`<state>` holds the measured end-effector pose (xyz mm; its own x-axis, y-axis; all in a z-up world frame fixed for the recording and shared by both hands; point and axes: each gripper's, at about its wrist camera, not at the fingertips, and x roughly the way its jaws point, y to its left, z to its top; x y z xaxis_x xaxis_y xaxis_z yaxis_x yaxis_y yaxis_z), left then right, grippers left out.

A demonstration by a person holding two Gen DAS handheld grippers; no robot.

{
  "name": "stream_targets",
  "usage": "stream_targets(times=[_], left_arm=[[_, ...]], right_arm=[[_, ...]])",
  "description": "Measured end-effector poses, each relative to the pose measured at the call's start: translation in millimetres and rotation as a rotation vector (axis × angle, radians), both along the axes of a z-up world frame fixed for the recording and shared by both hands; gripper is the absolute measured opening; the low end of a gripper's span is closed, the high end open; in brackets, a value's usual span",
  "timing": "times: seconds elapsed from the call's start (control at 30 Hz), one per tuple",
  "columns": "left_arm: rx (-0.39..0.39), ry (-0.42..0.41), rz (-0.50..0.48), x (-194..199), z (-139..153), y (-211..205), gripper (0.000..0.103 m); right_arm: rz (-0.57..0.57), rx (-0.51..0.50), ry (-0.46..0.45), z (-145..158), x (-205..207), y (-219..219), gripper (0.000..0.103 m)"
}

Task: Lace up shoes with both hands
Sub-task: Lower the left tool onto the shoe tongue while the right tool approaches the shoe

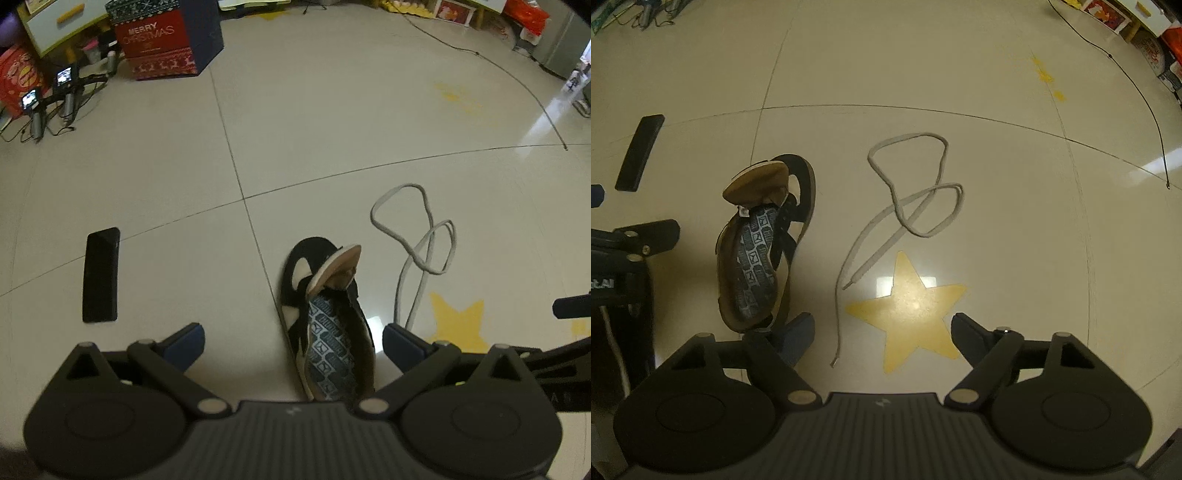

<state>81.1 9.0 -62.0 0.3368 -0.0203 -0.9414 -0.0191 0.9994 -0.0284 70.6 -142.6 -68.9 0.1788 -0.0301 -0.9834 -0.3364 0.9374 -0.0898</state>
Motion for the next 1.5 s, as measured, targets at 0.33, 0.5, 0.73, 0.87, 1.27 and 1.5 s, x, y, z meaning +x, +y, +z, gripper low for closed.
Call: stream_targets(times=[0.33, 0.5, 0.73, 0.87, 1.27, 1.5], left_arm=[[0.088, 0.057, -0.186, 31, -15, 31, 0.103], [0.039, 0.087, -0.185, 51, -25, 48, 0.103], [0.073, 0.127, -0.263, 69, -40, 36, 0.103], [0.048, 0.070, -0.360, 75, -45, 16, 0.103], [-0.192, -0.035, -0.230, 85, -94, 20, 0.103], [-0.264, -0.007, -0.144, 67, -118, 38, 0.099]], right_arm=[[-0.041, -0.051, 0.037, -1, 6, -7, 0.063], [-0.013, -0.046, 0.009, -8, 15, -9, 0.055], [0.070, 0.057, 0.011, -36, 22, -5, 0.046], [0.157, 0.181, -0.098, -39, 15, -11, 0.046], [0.348, 0.201, -0.125, -141, 11, -39, 0.046], [0.332, 0.227, -0.105, -175, 9, -32, 0.046]])
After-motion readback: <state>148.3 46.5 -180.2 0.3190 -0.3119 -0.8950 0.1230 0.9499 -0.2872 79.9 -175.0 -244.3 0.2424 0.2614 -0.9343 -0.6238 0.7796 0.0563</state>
